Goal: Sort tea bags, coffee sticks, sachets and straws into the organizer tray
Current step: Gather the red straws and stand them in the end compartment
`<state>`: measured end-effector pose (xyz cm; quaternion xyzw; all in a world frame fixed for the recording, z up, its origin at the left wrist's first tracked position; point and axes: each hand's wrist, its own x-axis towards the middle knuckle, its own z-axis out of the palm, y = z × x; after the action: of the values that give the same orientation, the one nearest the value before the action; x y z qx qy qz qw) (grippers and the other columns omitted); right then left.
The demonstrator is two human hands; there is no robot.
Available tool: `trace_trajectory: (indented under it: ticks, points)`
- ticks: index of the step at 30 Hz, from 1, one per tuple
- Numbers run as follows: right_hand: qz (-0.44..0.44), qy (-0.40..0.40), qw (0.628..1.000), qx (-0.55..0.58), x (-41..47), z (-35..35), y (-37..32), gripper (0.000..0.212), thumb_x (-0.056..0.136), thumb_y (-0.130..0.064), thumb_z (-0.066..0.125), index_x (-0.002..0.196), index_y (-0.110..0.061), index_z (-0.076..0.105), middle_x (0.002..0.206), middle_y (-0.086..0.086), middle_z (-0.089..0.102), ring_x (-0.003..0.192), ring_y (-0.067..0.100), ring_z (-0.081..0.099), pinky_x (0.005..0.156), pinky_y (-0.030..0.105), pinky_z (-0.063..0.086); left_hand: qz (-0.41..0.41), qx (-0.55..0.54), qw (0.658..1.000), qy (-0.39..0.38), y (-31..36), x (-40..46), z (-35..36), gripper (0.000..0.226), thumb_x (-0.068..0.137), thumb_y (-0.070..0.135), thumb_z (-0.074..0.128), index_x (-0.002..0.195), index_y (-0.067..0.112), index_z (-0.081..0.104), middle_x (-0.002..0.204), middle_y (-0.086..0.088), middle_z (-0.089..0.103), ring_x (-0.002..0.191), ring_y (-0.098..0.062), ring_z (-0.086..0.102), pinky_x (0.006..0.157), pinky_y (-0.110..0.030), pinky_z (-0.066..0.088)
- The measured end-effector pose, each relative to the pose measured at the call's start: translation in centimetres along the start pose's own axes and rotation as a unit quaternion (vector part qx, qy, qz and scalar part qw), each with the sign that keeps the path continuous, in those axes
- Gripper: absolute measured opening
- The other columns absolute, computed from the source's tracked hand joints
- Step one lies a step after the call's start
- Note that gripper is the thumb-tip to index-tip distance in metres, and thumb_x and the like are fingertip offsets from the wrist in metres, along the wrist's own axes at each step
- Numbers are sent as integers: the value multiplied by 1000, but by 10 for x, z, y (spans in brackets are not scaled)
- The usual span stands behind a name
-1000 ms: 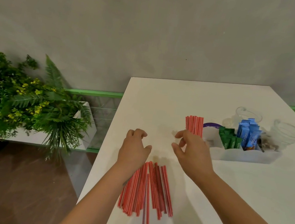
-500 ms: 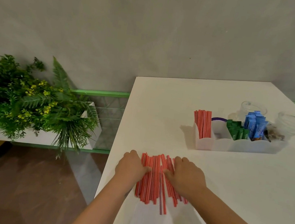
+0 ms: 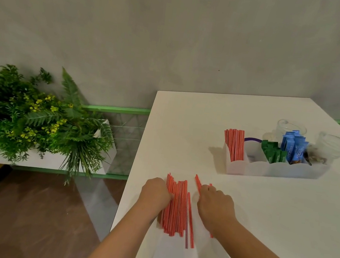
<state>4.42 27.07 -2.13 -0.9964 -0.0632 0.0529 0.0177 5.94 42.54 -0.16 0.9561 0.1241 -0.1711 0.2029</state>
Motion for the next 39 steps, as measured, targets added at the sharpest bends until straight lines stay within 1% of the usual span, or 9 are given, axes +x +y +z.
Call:
trace_trajectory:
  ticks: [5, 7, 11, 16, 18, 20, 25, 31, 39]
  points:
    - [20, -4, 1000, 2, 3, -5, 0, 19, 96, -14, 37, 108, -13, 51, 96, 1, 59, 70, 15, 48, 65, 26, 36, 0, 2, 1000, -4, 1, 3, 0, 29, 93, 27, 52, 67, 15, 50, 69, 3, 50, 77, -17, 53, 59, -20, 38]
    - [22, -7, 1000, 14, 5, -5, 1, 15, 97, -17, 37, 103, -14, 50, 87, -1, 53, 68, 14, 48, 65, 26, 37, -1, -7, 1000, -3, 1, 6, 1, 22, 94, 21, 47, 75, 13, 52, 74, 2, 51, 78, -16, 51, 60, -20, 38]
    - [23, -15, 999, 39, 7, -8, 6, 10, 98, -27, 40, 94, -18, 42, 81, -5, 50, 67, 12, 52, 66, 24, 40, 0, -14, 1000, 3, 0, 8, -1, 24, 97, 17, 39, 104, 5, 59, 107, -10, 63, 97, -24, 60, 70, -25, 40]
    - [14, -17, 993, 117, 13, -15, 9, 7, 97, -22, 40, 94, -17, 43, 82, -2, 56, 69, 14, 58, 60, 23, 43, -9, -74, 997, 12, 5, 3, -12, 27, 98, 15, 37, 115, 0, 53, 117, -15, 60, 108, -30, 58, 81, -30, 45]
    - [17, -13, 980, 196, 15, -21, 6, 16, 100, -27, 33, 90, -18, 41, 73, -6, 49, 61, 9, 50, 53, 21, 35, -2, -141, 990, 22, 9, -2, -17, 30, 99, 17, 36, 120, -1, 50, 115, -16, 62, 107, -30, 60, 72, -26, 46]
    - [3, -15, 967, 255, 17, -28, 0, 22, 101, -29, 28, 88, -17, 40, 69, -6, 45, 59, 8, 42, 51, 23, 31, 28, -218, 976, -6, 15, -6, -19, 27, 100, 16, 34, 118, 2, 49, 102, -11, 69, 91, -23, 65, 60, -22, 44]
    - [-35, -14, 953, 302, 18, -35, -13, 24, 101, -29, 27, 88, -15, 41, 70, -6, 45, 64, 13, 45, 56, 27, 33, 59, -319, 946, -17, 30, -5, -11, 23, 100, 24, 35, 96, 10, 52, 77, 0, 59, 62, -13, 56, 57, -24, 45]
    - [-11, 10, 960, 278, 16, -36, -12, 24, 101, -30, 28, 91, -16, 46, 82, 1, 58, 73, 20, 56, 67, 34, 45, 44, -414, 908, -42, 45, -6, 3, 28, 101, 29, 33, 103, 14, 57, 98, -12, 66, 89, -26, 63, 73, -37, 51]
    - [53, 19, 943, 328, 14, -51, 17, 18, 92, -29, 55, 82, -17, 65, 77, 1, 67, 72, 16, 63, 69, 25, 48, 82, -433, 897, -36, 63, -7, 17, 27, 101, 27, 34, 102, 15, 58, 96, -7, 67, 84, -18, 61, 76, -33, 50]
